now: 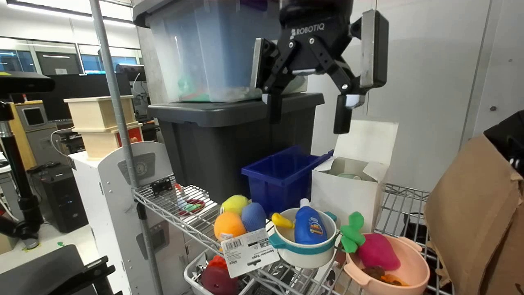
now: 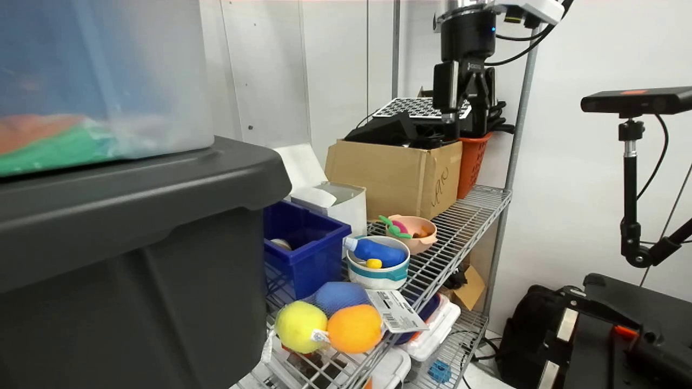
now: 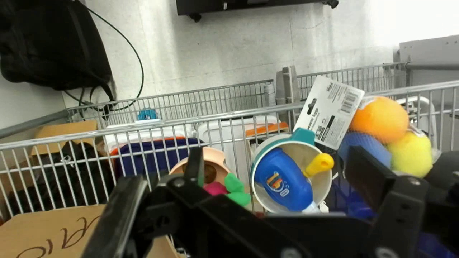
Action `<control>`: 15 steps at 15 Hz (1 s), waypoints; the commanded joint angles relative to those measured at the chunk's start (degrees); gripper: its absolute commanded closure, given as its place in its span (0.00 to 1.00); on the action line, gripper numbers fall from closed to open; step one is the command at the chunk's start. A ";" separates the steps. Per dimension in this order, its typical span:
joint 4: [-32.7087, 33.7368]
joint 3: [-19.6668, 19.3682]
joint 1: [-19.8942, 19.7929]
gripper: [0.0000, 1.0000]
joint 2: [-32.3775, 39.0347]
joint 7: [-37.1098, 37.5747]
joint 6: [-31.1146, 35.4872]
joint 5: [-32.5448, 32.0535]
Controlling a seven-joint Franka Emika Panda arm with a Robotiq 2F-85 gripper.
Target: Put the brown doll in the blue box
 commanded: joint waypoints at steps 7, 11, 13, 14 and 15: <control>-20.57 3.58 5.10 0.00 -16.25 0.56 1.75 -1.31; -20.23 3.85 6.01 0.00 -15.61 0.13 0.25 -0.53; -21.41 4.03 6.31 0.00 -17.19 0.20 0.25 -0.54; -21.66 4.02 6.31 0.00 -17.57 0.20 0.25 -0.54; -21.73 4.02 6.32 0.00 -17.70 0.20 0.25 -0.54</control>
